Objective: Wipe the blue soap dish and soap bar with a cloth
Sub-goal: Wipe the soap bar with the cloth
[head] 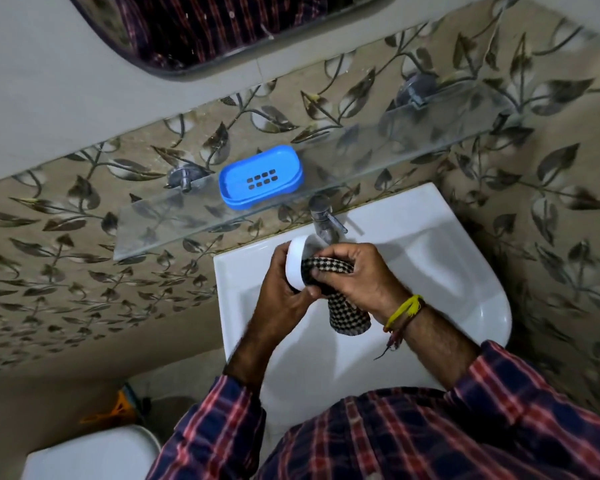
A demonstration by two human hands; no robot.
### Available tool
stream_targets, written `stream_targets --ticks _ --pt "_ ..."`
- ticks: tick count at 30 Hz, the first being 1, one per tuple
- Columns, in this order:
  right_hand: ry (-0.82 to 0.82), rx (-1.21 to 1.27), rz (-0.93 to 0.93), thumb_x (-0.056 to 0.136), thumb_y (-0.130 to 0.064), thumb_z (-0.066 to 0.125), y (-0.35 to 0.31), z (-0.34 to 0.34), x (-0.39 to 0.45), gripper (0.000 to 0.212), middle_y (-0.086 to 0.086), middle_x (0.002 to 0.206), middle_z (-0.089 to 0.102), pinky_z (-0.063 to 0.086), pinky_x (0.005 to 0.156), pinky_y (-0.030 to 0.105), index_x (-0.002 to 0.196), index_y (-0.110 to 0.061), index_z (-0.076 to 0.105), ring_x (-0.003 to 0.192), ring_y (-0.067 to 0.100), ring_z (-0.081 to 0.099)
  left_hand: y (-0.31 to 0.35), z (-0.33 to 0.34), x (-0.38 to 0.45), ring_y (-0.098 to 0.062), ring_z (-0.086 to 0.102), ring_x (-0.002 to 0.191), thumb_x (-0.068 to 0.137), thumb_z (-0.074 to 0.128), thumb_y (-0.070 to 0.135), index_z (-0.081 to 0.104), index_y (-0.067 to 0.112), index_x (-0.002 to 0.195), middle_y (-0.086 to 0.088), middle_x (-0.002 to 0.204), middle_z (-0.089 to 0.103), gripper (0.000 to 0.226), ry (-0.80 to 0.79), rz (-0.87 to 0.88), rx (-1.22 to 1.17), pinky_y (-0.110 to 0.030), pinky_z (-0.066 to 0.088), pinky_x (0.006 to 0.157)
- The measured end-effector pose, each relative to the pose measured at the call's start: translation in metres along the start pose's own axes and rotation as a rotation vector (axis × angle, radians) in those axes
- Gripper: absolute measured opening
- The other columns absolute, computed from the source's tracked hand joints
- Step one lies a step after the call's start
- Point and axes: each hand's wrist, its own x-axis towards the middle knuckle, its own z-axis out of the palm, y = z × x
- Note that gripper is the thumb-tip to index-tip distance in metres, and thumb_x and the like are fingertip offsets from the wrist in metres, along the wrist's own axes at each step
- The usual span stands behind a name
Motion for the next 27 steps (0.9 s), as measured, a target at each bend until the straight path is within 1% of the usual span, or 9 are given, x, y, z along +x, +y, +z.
stream_targets --ticks 3,6,8,10,12,15,18,23,27 --pt "-0.084 0.064 -0.006 0.078 -0.006 0.080 -0.008 0.003 -0.001 0.013 -0.004 0.077 0.075 0.058 0.070 0.024 0.088 -0.012 0.074 0.073 0.007 0.069 0.001 0.002 0.005 0.005 0.064 0.109 0.085 0.045 0.076 0.045 0.020 0.134 0.016 0.121 0.064 0.075 0.035 0.057 0.037 -0.013 0.052 0.083" --pt "0.059 0.154 0.040 0.077 -0.009 0.082 -0.014 0.007 0.004 0.012 0.007 0.086 0.076 0.060 0.077 0.036 0.088 -0.010 0.075 0.078 0.017 0.070 0.002 0.008 0.004 0.017 0.062 0.105 0.076 0.032 0.089 0.048 0.027 0.123 0.015 0.114 0.065 0.080 0.112 -0.029 0.015 -0.004 0.049 0.080" --pt "0.088 0.246 0.101 0.078 -0.009 0.080 -0.018 0.011 0.005 0.009 0.009 0.084 0.076 0.061 0.073 0.035 0.085 -0.009 0.076 0.075 0.019 0.071 0.000 0.011 0.004 0.010 0.066 0.102 0.077 0.026 0.091 0.050 0.027 0.124 0.021 0.104 0.073 0.083 0.141 -0.077 -0.010 -0.004 0.049 0.077" --pt "0.064 0.310 0.134 0.080 -0.007 0.078 -0.021 0.016 0.003 0.005 0.010 0.081 0.075 0.059 0.069 0.031 0.085 -0.008 0.075 0.072 0.018 0.069 0.006 0.011 0.009 -0.003 0.069 0.105 0.078 0.031 0.091 0.048 0.021 0.134 0.019 0.112 0.074 0.091 0.141 -0.090 -0.086 -0.014 0.053 0.081" --pt "0.076 0.330 0.138 0.082 -0.005 0.075 -0.024 0.019 0.003 0.003 0.010 0.080 0.074 0.058 0.070 0.031 0.085 -0.007 0.075 0.072 0.018 0.069 0.013 0.009 0.012 -0.006 0.068 0.111 0.083 0.040 0.082 0.037 0.010 0.142 0.013 0.121 0.071 0.093 0.083 -0.051 -0.140 -0.019 0.053 0.088" --pt "0.060 0.351 0.130 0.084 -0.002 0.071 -0.031 0.018 0.005 0.007 0.010 0.082 0.074 0.058 0.076 0.033 0.086 -0.007 0.076 0.075 0.018 0.069 0.017 0.010 0.009 -0.008 0.065 0.118 0.092 0.041 0.072 0.042 0.007 0.140 0.006 0.125 0.070 0.081 0.047 -0.074 -0.167 -0.019 0.052 0.092" --pt "-0.040 0.453 0.132 0.088 0.006 0.063 -0.032 0.021 0.002 0.018 0.007 0.085 0.073 0.059 0.075 0.026 0.096 -0.006 0.073 0.075 0.014 0.070 0.010 0.010 0.010 -0.008 0.066 0.114 0.103 0.030 0.053 0.051 0.010 0.132 0.008 0.117 0.073 0.056 0.058 -0.134 -0.191 -0.020 0.052 0.091" --pt "-0.061 0.250 0.079 0.088 0.008 0.062 -0.028 0.018 -0.004 0.017 0.009 0.088 0.069 0.056 0.075 0.026 0.099 -0.002 0.069 0.080 0.017 0.065 0.010 0.007 0.012 -0.019 0.065 0.115 0.098 0.038 0.065 0.054 0.022 0.129 -0.003 0.121 0.068 0.055 -0.001 -0.095 -0.178 -0.028 0.053 0.093" --pt "0.009 0.374 0.106 0.090 0.008 0.059 -0.027 0.020 -0.001 0.022 0.015 0.098 0.070 0.057 0.079 0.028 0.110 0.004 0.067 0.086 0.021 0.067 0.007 0.012 0.011 -0.016 0.063 0.121 0.101 0.036 0.061 0.056 0.018 0.130 0.001 0.124 0.068 0.055 -0.013 -0.101 -0.162 -0.024 0.050 0.096"
